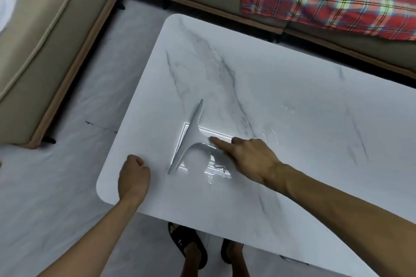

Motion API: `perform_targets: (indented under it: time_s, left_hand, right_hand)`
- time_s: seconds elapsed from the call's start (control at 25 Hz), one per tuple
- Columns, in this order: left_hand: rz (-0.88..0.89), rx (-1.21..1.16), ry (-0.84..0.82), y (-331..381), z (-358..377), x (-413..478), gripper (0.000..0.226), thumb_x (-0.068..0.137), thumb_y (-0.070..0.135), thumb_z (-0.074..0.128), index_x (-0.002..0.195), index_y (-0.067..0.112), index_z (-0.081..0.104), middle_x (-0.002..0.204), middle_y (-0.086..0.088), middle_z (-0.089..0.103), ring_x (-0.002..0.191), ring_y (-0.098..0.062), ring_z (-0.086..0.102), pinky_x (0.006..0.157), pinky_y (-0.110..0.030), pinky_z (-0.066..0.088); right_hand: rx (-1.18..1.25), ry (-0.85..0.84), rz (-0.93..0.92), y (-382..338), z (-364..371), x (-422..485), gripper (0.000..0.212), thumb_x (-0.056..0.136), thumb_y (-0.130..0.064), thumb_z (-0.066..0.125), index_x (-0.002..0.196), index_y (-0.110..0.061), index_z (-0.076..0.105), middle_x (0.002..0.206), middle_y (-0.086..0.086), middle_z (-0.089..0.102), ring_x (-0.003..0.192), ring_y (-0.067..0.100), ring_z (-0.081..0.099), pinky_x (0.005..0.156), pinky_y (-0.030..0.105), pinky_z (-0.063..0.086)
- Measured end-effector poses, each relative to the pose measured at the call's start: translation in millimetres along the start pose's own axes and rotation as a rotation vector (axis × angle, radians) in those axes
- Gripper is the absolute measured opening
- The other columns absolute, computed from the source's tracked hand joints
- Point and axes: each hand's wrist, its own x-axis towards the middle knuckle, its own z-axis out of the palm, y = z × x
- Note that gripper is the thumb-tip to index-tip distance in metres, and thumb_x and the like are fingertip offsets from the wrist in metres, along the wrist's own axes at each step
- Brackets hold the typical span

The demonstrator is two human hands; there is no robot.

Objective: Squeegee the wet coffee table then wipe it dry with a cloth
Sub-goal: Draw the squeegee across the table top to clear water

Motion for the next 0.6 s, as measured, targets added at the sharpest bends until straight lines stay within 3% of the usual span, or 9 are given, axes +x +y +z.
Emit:
perform_targets:
  time_s: [0.12, 0.24, 0.36, 0.44, 0.52, 0.6]
  left_hand:
    - [-0.089, -0.035, 0.147, -25, -26, 8, 0.013, 0.084, 0.001, 0.046, 0.09, 0.013, 0.045, 0.087, -0.007, 0.054, 0.077, -0.027, 0.053, 0.063, -0.032, 0.039]
    - [-0.136, 0.045, 0.05, -50, -40, 17, 0.007, 0.087, 0.007, 0.042, 0.092, 0.011, 0.043, 0.085, -0.01, 0.055, 0.079, -0.032, 0.055, 0.066, -0.035, 0.042]
    - [-0.148, 0.091, -0.105, -59, -33, 18, 0.006, 0.088, 0.008, 0.039, 0.089, 0.013, 0.042, 0.091, -0.013, 0.058, 0.071, -0.025, 0.053, 0.057, -0.033, 0.039]
    - [-0.138, 0.119, -0.196, -59, -21, 14, 0.012, 0.086, 0.003, 0.041, 0.09, 0.014, 0.041, 0.105, -0.017, 0.059, 0.073, -0.02, 0.053, 0.055, -0.029, 0.037]
    - [-0.101, 0.179, -0.275, -59, -9, 11, 0.016, 0.084, -0.002, 0.042, 0.09, 0.013, 0.041, 0.134, -0.022, 0.046, 0.104, -0.03, 0.056, 0.073, -0.032, 0.044]
    - [-0.062, 0.244, -0.32, -56, -1, 9, 0.015, 0.083, -0.003, 0.038, 0.087, 0.012, 0.042, 0.149, -0.024, 0.024, 0.125, -0.034, 0.043, 0.093, -0.038, 0.042]
  right_hand:
    - [-0.08, -0.088, -0.241, -82, 11, 63, 0.055, 0.102, -0.024, 0.035, 0.15, -0.046, 0.017, 0.111, 0.004, 0.058, 0.083, 0.033, 0.063, 0.062, 0.033, 0.036]
    - [-0.139, -0.085, -0.343, -131, 21, 103, 0.057, 0.101, -0.019, 0.033, 0.151, -0.043, 0.018, 0.114, 0.005, 0.057, 0.087, 0.031, 0.064, 0.062, 0.032, 0.031]
    - [-0.145, -0.036, -0.274, -119, 27, 110, 0.062, 0.098, -0.019, 0.038, 0.15, -0.046, 0.017, 0.11, 0.004, 0.058, 0.085, 0.031, 0.063, 0.061, 0.032, 0.03]
    - [-0.116, -0.01, -0.148, -85, 33, 90, 0.065, 0.096, -0.02, 0.041, 0.148, -0.05, 0.016, 0.103, 0.002, 0.058, 0.078, 0.031, 0.062, 0.057, 0.032, 0.028]
    - [-0.059, -0.023, -0.013, -43, 40, 54, 0.062, 0.096, -0.023, 0.038, 0.146, -0.052, 0.015, 0.095, 0.001, 0.057, 0.072, 0.033, 0.061, 0.056, 0.032, 0.031]
    - [-0.063, -0.044, 0.087, -1, 48, 7, 0.06, 0.096, -0.026, 0.035, 0.146, -0.053, 0.014, 0.086, -0.003, 0.051, 0.069, 0.03, 0.061, 0.055, 0.031, 0.035]
